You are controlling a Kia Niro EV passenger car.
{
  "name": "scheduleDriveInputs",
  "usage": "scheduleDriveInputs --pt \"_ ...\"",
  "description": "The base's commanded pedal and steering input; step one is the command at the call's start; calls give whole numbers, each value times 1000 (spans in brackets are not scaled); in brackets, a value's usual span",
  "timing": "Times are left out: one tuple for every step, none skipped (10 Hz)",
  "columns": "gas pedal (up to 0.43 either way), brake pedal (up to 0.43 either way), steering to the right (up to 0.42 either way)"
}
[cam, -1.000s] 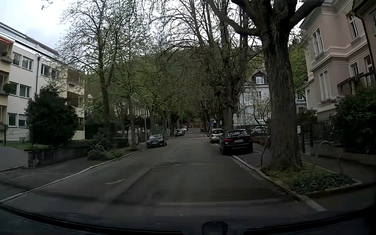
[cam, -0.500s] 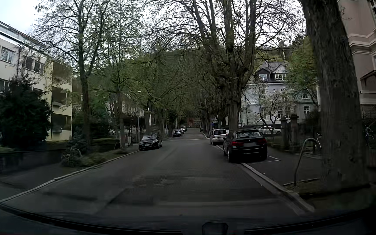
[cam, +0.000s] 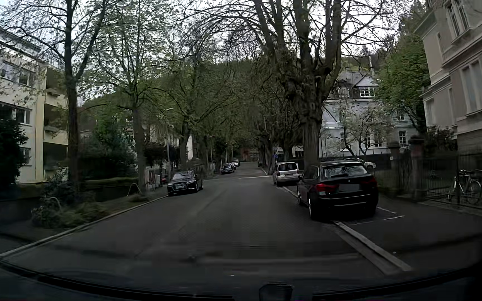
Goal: Follow the waypoints while adhering to traffic rules and regulations
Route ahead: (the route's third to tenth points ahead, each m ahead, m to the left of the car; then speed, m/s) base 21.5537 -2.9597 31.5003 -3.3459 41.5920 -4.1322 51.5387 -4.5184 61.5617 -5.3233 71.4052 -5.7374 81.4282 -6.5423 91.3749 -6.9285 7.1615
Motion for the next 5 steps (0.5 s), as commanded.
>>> scheduleDriveInputs --pt "87 0 -9" --pt "87 0 -8" --pt "87 0 -8" --pt "87 0 -4" --pt "87 0 -1"
